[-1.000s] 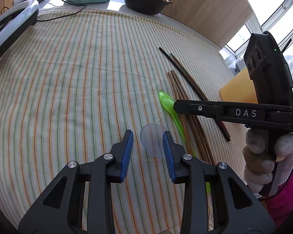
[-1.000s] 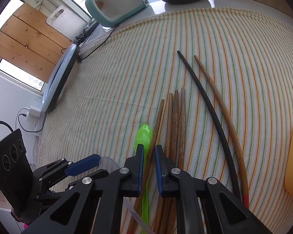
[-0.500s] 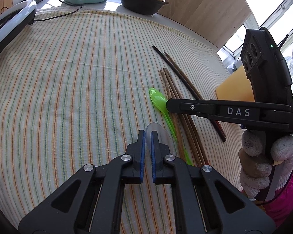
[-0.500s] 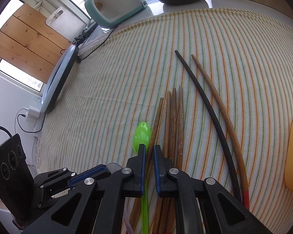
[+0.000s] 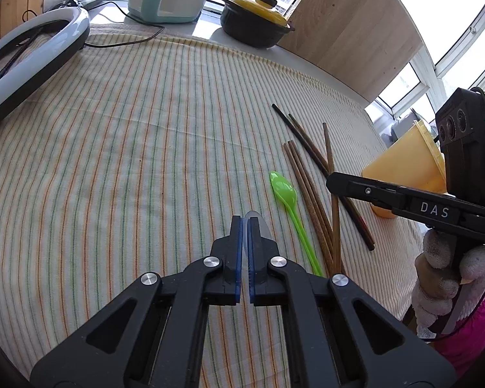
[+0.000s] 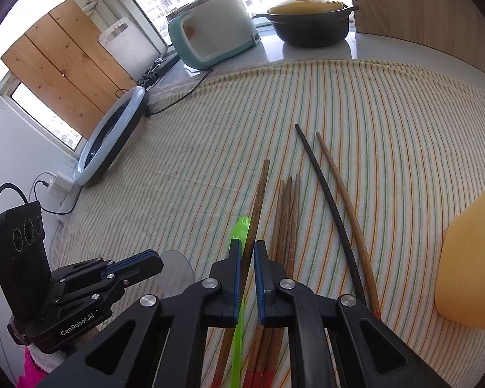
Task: Organize utensils
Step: 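Close the left tool on the clear plastic spoon while the right tool grasps a wooden chopstick, then carry the clear spoon with the left tool while the right tool carries the chopstick toward the container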
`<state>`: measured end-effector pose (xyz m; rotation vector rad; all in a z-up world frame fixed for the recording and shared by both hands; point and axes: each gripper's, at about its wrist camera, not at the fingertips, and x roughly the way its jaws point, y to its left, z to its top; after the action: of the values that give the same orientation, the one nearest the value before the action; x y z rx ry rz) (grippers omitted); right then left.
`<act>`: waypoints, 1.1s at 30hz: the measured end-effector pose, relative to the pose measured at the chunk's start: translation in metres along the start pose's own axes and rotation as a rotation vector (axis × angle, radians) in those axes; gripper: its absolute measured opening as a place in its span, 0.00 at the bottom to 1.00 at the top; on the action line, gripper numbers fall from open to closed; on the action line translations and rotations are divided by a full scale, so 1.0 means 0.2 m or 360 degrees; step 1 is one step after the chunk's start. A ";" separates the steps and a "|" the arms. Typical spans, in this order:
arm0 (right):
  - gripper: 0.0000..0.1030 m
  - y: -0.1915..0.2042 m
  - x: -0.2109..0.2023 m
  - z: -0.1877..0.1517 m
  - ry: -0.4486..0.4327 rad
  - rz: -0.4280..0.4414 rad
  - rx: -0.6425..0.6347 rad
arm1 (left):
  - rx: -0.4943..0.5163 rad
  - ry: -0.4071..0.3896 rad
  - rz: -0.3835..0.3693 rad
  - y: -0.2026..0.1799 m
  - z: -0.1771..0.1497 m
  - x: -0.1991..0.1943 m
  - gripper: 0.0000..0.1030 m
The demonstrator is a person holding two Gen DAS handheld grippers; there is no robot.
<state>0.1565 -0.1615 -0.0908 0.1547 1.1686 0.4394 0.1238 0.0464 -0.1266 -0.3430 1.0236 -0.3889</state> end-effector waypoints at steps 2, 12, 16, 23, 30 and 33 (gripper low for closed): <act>0.05 0.02 -0.04 0.00 -0.0028 -0.0014 -0.0038 | -0.0004 -0.0020 0.0003 0.01 0.01 -0.02 0.00; 0.05 0.03 -0.09 -0.02 -0.0055 -0.0036 -0.0091 | -0.0063 0.0108 -0.0041 0.05 0.00 0.03 0.36; 0.05 0.03 -0.08 -0.02 -0.0054 -0.0027 -0.0077 | -0.0030 0.0139 -0.0069 0.00 -0.04 0.10 0.28; 0.05 0.03 -0.13 -0.03 -0.0081 -0.0015 -0.0084 | 0.0048 0.0077 -0.0035 -0.10 -0.04 0.12 0.03; 0.04 0.05 -0.29 -0.06 -0.0199 -0.0016 -0.0148 | 0.0058 -0.0054 -0.0022 -0.11 0.02 -0.06 0.01; 0.04 0.06 -0.37 -0.09 -0.0260 -0.0032 -0.0179 | 0.0075 -0.0120 -0.0014 -0.14 0.07 -0.12 0.01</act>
<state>0.1143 -0.1817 -0.0305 0.0795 0.9821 0.4647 0.1202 0.0343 -0.0894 -0.3176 0.9383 -0.4047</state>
